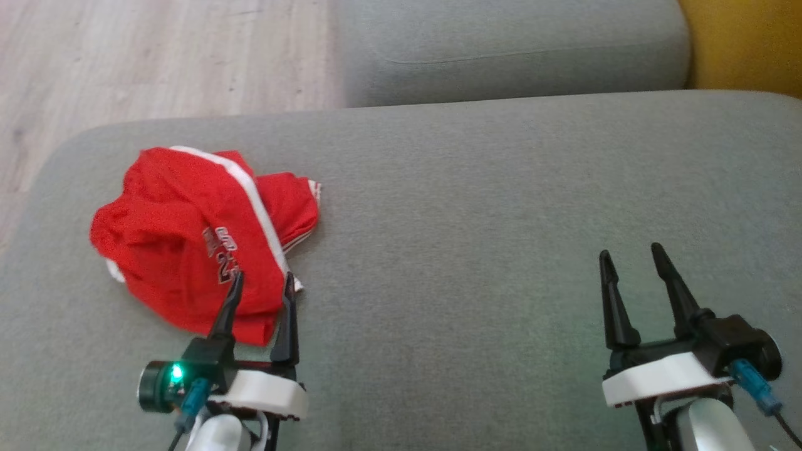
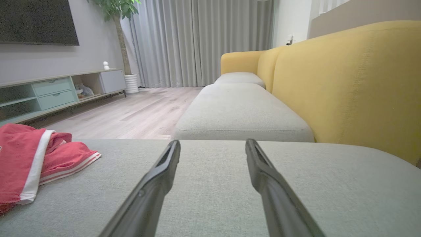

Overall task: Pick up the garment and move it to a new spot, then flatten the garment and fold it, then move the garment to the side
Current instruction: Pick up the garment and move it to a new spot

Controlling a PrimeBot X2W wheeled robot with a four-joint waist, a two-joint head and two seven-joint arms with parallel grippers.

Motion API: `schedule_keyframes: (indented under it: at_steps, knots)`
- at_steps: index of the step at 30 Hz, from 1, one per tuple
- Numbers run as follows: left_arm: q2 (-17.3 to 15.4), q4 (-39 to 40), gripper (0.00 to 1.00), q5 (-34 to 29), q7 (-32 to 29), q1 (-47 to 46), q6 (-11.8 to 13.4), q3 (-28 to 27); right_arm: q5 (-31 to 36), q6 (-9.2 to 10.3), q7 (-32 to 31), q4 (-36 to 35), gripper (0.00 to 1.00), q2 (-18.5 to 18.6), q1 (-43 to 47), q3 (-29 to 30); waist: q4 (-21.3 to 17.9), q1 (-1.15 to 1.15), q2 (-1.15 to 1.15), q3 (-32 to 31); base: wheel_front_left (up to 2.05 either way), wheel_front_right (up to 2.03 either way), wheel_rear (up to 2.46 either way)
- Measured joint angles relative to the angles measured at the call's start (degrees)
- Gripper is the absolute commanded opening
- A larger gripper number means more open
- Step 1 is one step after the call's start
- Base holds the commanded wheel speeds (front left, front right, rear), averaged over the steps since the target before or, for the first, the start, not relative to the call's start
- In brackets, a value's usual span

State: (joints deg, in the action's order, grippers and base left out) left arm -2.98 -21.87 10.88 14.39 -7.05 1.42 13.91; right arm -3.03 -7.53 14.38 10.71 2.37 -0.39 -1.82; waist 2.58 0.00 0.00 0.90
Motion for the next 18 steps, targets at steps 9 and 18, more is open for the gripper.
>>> schedule_keyframes:
  at_steps: [9, 18]
  knots:
    - [-0.02, -0.27, 1.00, -0.98, 0.05, 0.03, 0.04, -3.30, -1.18, 0.00, 0.00, -0.02, 1.00, 0.03, 0.21, -3.36, 5.11, 0.00, 0.00, -0.35, 0.00, 0.00, 0.00]
    - [-0.10, -0.34, 1.00, -1.97, 0.05, 1.65, -0.26, -6.05, -1.69, 0.00, 0.00, 0.29, 1.00, 0.05, 1.40, -8.49, 11.89, 0.00, 0.00, -1.56, 0.00, 0.00, 0.00]
